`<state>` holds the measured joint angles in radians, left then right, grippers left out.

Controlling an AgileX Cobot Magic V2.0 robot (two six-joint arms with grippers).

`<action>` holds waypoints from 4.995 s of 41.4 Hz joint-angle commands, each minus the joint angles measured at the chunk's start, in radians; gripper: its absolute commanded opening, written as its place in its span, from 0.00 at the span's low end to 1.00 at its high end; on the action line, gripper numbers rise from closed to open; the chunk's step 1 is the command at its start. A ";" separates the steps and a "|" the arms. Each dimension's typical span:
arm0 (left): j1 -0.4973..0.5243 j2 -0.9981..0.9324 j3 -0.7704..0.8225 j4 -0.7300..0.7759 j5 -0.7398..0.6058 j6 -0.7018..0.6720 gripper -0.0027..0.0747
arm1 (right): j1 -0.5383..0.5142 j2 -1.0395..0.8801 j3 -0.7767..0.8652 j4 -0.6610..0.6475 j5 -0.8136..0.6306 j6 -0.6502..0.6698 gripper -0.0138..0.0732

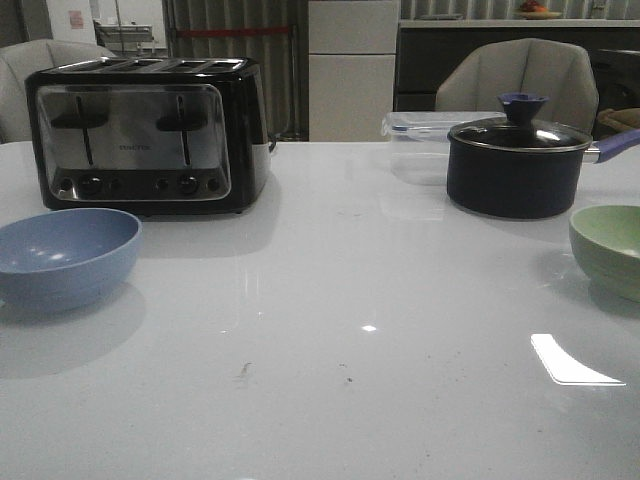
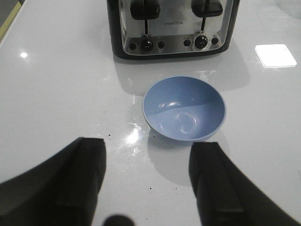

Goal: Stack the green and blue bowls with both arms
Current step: 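Grasp the rim of the pale green bowl with the right gripper, then carry the green bowl toward the table center and set it down, then open the right gripper and lift it away from the green bowl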

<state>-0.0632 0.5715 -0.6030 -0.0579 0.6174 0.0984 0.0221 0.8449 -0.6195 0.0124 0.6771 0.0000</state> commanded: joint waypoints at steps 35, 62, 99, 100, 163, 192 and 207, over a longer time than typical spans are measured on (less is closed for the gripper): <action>-0.007 0.007 -0.033 -0.007 -0.076 -0.009 0.49 | -0.252 0.780 -0.582 -0.006 0.083 -0.023 0.86; -0.007 0.007 -0.033 -0.007 -0.073 -0.009 0.49 | -0.252 0.977 -0.709 0.006 0.149 -0.056 0.49; -0.007 0.007 -0.033 -0.007 -0.073 -0.009 0.49 | 0.044 0.790 -0.711 0.214 0.205 -0.140 0.22; -0.007 0.007 -0.033 -0.007 -0.073 -0.009 0.49 | 0.066 0.793 -0.710 0.215 0.205 -0.140 0.23; -0.007 0.007 -0.033 -0.007 -0.073 -0.009 0.48 | 0.461 0.453 -0.460 0.200 -0.004 -0.188 0.75; -0.007 0.007 -0.033 -0.007 -0.073 -0.009 0.48 | 0.460 -0.234 -0.011 0.200 -0.008 -0.188 0.75; -0.007 0.011 -0.033 -0.005 -0.073 -0.009 0.61 | 0.460 -0.259 0.003 0.200 -0.008 -0.188 0.75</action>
<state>-0.0632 0.5729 -0.6030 -0.0579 0.6212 0.0984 0.4820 0.5878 -0.5907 0.2061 0.7342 -0.1742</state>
